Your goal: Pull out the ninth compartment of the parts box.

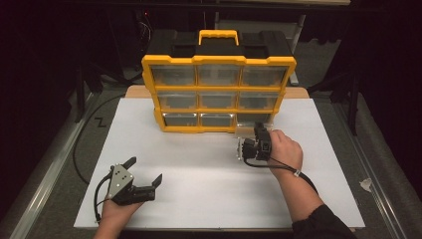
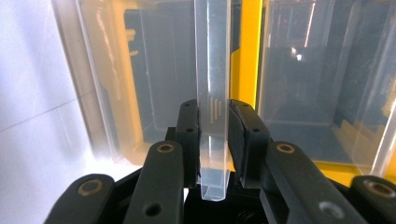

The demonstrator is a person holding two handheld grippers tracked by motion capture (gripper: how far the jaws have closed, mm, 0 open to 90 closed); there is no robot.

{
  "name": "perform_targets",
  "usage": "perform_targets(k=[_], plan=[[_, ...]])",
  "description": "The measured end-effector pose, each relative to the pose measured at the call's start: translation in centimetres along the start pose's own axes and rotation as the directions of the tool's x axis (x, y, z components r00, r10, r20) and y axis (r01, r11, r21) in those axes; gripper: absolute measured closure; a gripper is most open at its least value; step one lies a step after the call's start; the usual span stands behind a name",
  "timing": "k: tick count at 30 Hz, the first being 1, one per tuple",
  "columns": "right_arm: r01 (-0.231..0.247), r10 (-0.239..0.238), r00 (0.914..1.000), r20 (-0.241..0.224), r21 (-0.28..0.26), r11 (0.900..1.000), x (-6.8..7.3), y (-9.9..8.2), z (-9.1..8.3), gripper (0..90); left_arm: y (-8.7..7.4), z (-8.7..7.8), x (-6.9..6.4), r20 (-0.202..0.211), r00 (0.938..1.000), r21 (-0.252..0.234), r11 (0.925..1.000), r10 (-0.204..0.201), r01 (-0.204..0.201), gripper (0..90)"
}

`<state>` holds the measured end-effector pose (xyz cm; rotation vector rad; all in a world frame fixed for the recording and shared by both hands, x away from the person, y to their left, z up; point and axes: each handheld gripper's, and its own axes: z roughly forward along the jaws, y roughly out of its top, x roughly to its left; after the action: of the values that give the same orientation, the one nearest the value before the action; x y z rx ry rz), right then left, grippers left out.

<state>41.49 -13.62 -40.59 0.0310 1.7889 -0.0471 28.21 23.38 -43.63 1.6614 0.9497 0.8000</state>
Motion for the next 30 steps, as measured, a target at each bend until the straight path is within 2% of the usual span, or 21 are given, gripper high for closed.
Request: perform_targets(k=[1, 2, 3, 4, 10, 11, 12, 15, 16, 17, 18, 20, 22, 24, 30], plan=[[0.005, -0.005, 0.9999, -0.013, 0.01, 0.9999, 0.0, 0.0, -0.2, 77.5, 0.0, 0.0, 0.0, 0.0, 1.0, 0.0, 1.0, 0.0, 0.0, 0.1], [0.006, -0.006, 0.9999, 0.011, -0.007, 1.0, 0.2, 0.0, -0.2, 77.6, 0.0, 0.0, 0.0, 0.0, 1.0, 0.001, 1.0, 0.0, 0.0, 0.1], [0.01, -0.01, 0.9999, 0.0, 0.004, 0.9999, 0.2, 0.0, -0.4, 77.6, 0.0, 0.0, 0.0, -0.001, 1.0, 0.001, 1.0, 0.0, 0.0, 0.1], [0.011, -0.011, 0.9998, 0.015, -0.009, 0.9999, 0.3, -0.1, -0.4, 77.6, 0.0, 0.0, 0.0, -0.001, 1.0, 0.0, 1.0, -0.001, 0.001, 0.1], [0.011, -0.011, 0.9999, 0.011, -0.014, 0.9998, 0.5, -0.3, -1.5, 77.9, 0.0, 0.0, -0.1, 0.002, 1.0, 0.0, 1.0, 0.002, -0.002, 0.1], [0.008, -0.007, 0.9997, 0.025, -0.027, 0.9996, 0.6, -0.4, -1.5, 77.9, 0.0, 0.0, -0.1, 0.003, 1.0, 0.002, 1.0, 0.004, -0.004, 0.1], [0.008, -0.008, 0.9999, 0.013, -0.018, 0.9998, 0.5, -0.4, -1.8, 77.9, 0.0, 0.0, -0.1, 0.003, 1.0, 0.002, 1.0, 0.004, -0.004, 0.1], [0.003, -0.002, 0.9997, 0.024, -0.027, 0.9996, 0.7, -0.5, -2.2, 78.0, 0.0, 0.0, -0.1, 0.003, 1.0, 0.001, 1.0, 0.004, -0.004, 0.1], [0.008, -0.007, 0.9999, 0.011, -0.022, 0.9997, 0.7, -0.5, -2.4, 78.0, 0.0, 0.0, -0.1, 0.004, 1.0, 0.002, 1.0, 0.005, -0.005, 0.1], [0.005, -0.005, 0.9996, 0.027, -0.031, 0.9995, 0.8, -0.6, -2.5, 78.0, 0.0, 0.0, -0.1, 0.004, 1.0, 0.001, 1.0, 0.005, -0.005, 0.1], [0.011, -0.011, 0.9998, 0.017, -0.027, 0.9996, 0.7, -0.6, -2.7, 78.0, 0.0, 0.0, -0.1, 0.004, 1.0, 0.001, 1.0, 0.005, -0.005, 0.1], [0.009, -0.008, 0.9995, 0.029, -0.038, 0.9992, 0.9, -0.6, -3.0, 78.0, 0.0, 0.0, -0.1, 0.004, 1.0, 0.001, 1.0, 0.005, -0.005, 0.1], [0.013, -0.012, 0.9997, 0.019, -0.031, 0.9995, 0.9, -0.7, -3.2, 78.0, 0.0, 0.0, -0.1, 0.003, 1.0, 0.002, 1.0, 0.005, -0.005, 0.1], [0.011, -0.009, 0.9994, 0.034, -0.046, 0.9989, 1.0, -0.7, -3.4, 78.1, 0.0, 0.0, -0.1, 0.003, 1.0, 0.001, 1.0, 0.005, -0.005, 0.1], [0.018, -0.017, 0.9994, 0.031, -0.045, 0.9988, 0.9, -0.8, -4.1, 78.2, 0.0, 0.0, -0.1, 0.004, 1.0, 0.003, 1.0, 0.007, -0.007, 0.1]])
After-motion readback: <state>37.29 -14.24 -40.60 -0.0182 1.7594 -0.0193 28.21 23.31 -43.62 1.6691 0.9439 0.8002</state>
